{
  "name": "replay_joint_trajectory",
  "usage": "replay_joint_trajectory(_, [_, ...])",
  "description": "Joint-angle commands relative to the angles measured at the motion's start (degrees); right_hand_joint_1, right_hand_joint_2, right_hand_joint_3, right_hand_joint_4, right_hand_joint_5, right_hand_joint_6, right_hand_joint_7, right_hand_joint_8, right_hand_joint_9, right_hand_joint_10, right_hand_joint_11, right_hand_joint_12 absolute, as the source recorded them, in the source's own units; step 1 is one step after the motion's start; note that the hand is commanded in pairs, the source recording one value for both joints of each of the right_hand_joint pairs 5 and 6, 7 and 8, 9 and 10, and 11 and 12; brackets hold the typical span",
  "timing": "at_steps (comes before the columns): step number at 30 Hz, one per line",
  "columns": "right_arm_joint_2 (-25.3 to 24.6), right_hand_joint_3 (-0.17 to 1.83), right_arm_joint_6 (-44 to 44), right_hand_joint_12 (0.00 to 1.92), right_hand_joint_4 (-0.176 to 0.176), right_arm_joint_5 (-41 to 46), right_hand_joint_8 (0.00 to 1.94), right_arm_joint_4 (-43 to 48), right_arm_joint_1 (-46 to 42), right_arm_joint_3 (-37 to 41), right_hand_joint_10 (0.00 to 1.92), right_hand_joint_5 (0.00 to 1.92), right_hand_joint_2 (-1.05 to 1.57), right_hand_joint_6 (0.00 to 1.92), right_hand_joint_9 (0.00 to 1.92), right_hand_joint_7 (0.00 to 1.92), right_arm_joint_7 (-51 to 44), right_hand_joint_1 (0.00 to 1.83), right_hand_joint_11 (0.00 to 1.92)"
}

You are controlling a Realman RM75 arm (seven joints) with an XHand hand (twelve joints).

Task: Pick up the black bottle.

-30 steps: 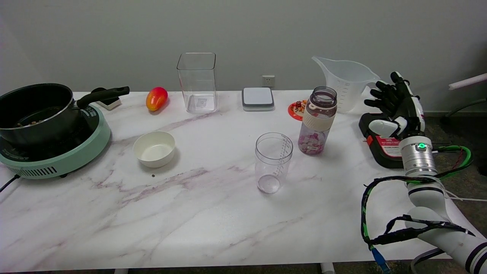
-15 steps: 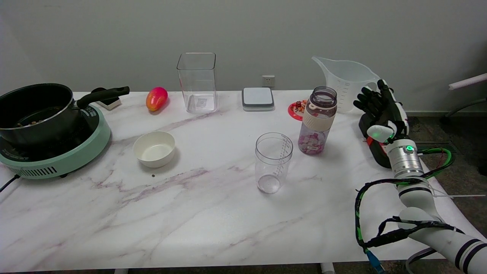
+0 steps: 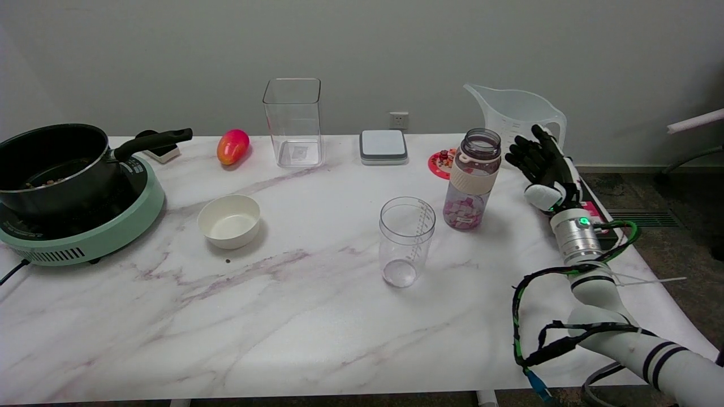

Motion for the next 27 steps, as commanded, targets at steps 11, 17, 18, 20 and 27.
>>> replay_joint_trajectory(11, [-4.4,0.99,1.3,0.5,0.0,-8.8,0.43,-10.9,10.2,-8.0,0.45,0.19,-0.89,0.19,0.45,0.43,8.1,1.18,0.5])
replay_joint_trajectory(17, [-4.5,0.97,1.2,0.51,0.0,-9.0,0.44,-11.8,11.0,-9.3,0.46,0.23,-0.87,0.23,0.46,0.44,8.1,1.2,0.51])
replay_joint_trajectory(18, [-4.5,0.97,1.2,0.51,0.0,-9.0,0.44,-11.9,11.2,-9.4,0.46,0.23,-0.87,0.23,0.46,0.44,8.1,1.2,0.51])
replay_joint_trajectory(20, [-4.9,0.98,1.2,0.51,0.0,-9.0,0.44,-12.2,11.5,-9.4,0.46,0.25,-0.87,0.25,0.46,0.44,8.1,1.21,0.51])
replay_joint_trajectory(27, [-5.7,0.99,1.2,0.5,0.0,-9.7,0.44,-13.1,12.2,-9.4,0.47,0.26,-0.85,0.26,0.47,0.44,8.1,1.23,0.5])
